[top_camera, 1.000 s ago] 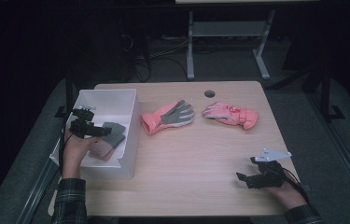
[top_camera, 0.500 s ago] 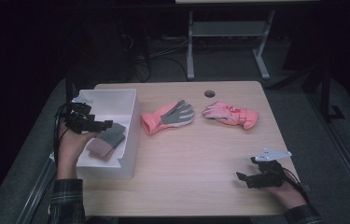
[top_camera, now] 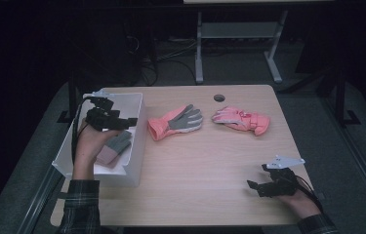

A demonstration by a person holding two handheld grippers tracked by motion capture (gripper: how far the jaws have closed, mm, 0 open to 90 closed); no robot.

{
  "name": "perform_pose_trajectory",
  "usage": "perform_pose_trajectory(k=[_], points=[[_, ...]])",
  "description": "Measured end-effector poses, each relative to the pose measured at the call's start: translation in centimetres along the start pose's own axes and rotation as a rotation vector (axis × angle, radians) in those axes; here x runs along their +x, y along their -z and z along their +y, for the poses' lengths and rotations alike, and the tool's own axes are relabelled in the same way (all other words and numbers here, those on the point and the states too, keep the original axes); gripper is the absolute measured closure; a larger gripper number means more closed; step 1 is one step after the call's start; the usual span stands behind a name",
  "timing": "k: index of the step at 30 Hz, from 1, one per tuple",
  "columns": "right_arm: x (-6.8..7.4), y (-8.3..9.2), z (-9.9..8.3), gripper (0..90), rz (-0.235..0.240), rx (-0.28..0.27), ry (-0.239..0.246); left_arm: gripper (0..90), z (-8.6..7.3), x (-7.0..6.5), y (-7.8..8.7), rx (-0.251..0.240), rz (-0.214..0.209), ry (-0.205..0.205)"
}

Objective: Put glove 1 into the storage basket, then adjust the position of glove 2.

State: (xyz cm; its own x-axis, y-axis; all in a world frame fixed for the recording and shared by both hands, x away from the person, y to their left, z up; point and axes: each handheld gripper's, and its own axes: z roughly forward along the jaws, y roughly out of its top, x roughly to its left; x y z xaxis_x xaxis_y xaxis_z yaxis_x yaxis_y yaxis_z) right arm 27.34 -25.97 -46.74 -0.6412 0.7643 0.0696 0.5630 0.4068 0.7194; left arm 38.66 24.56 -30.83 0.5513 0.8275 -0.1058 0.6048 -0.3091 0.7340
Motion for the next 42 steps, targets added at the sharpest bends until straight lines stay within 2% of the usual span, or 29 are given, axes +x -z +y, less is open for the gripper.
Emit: perform_pose_trajectory(k=[1,2,3,6,12,14,15,17,19,20,21,24,27,28,30,34,37,38,39,40,41,42], points=[[0.0,0.0,0.0,13.6,0.0,0.0,-0.001,19.7,0.0,0.0,0.0,0.0,0.0,0.0],[0.0,0.0,0.0,13.7,0.0,0.0,0.0,20.2,0.5,-0.7,-0.3,-0.006,-0.02,-0.01],[0.0,0.0,0.0,13.7,0.0,0.0,0.0,20.5,0.5,-0.7,-0.3,-0.006,-0.02,-0.01],[0.0,0.0,0.0,13.7,0.0,-0.001,0.002,21.2,1.3,-2.0,-1.2,-0.007,-0.055,-0.031],[0.0,0.0,0.0,13.6,0.002,-0.001,0.003,22.0,1.9,-3.4,-2.5,0.017,-0.08,-0.056],[0.0,0.0,0.0,13.6,0.004,-0.001,0.007,24.3,2.4,-4.2,-3.2,0.019,-0.087,-0.062],[0.0,0.0,0.0,13.6,0.004,-0.001,0.007,25.5,2.4,-4.2,-3.2,0.019,-0.087,-0.062],[0.1,0.0,0.0,13.7,0.006,-0.003,0.007,31.9,2.9,-5.1,-4.1,0.017,-0.109,-0.067],[0.1,0.0,0.1,13.7,0.007,-0.003,0.006,34.4,3.0,-5.4,-4.4,0.02,-0.109,-0.07],[0.2,-0.1,0.1,13.6,0.01,-0.001,0.008,43.0,3.3,-6.0,-5.1,0.019,-0.122,-0.08],[0.2,0.0,0.1,13.7,0.01,0.0,0.01,47.8,3.3,-6.0,-5.1,0.019,-0.122,-0.08],[0.1,-0.1,0.1,13.7,0.011,-0.002,0.014,60.6,3.7,-7.0,-6.7,0.026,-0.151,-0.081],[0.2,-0.1,0.1,13.7,0.013,-0.002,0.013,75.4,3.8,-7.6,-7.6,0.036,-0.142,-0.084],[0.1,-0.1,0.1,13.7,0.014,-0.004,0.019,80.5,3.8,-8.1,-8.5,0.044,-0.151,-0.09],[0.2,-0.1,0.2,13.7,0.018,-0.007,0.012,89.5,3.9,-8.4,-8.9,0.051,-0.154,-0.097],[0.3,-0.2,0.2,13.7,0.02,-0.004,0.017,89.7,3.9,-9.2,-11.2,0.07,-0.136,-0.123],[0.3,-0.2,0.3,13.7,0.021,-0.005,0.022,89.7,3.9,-9.2,-12.0,0.072,-0.136,-0.121],[0.3,-0.2,0.3,13.7,0.024,-0.006,0.023,89.7,3.8,-9.1,-12.7,0.072,-0.121,-0.126],[0.3,-0.2,0.3,13.7,0.024,-0.006,0.023,89.7,3.8,-9.1,-12.7,0.072,-0.121,-0.126],[0.4,-0.3,0.2,13.7,0.026,0.0,0.026,89.7,3.7,-8.8,-13.5,0.077,-0.099,-0.126],[0.4,-0.3,0.3,13.7,0.026,-0.001,0.026,89.7,3.7,-8.8,-13.5,0.077,-0.099,-0.126],[0.3,-0.3,0.3,13.7,0.026,-0.002,0.026,89.7,3.6,-8.3,-14.3,0.088,-0.086,-0.122]])
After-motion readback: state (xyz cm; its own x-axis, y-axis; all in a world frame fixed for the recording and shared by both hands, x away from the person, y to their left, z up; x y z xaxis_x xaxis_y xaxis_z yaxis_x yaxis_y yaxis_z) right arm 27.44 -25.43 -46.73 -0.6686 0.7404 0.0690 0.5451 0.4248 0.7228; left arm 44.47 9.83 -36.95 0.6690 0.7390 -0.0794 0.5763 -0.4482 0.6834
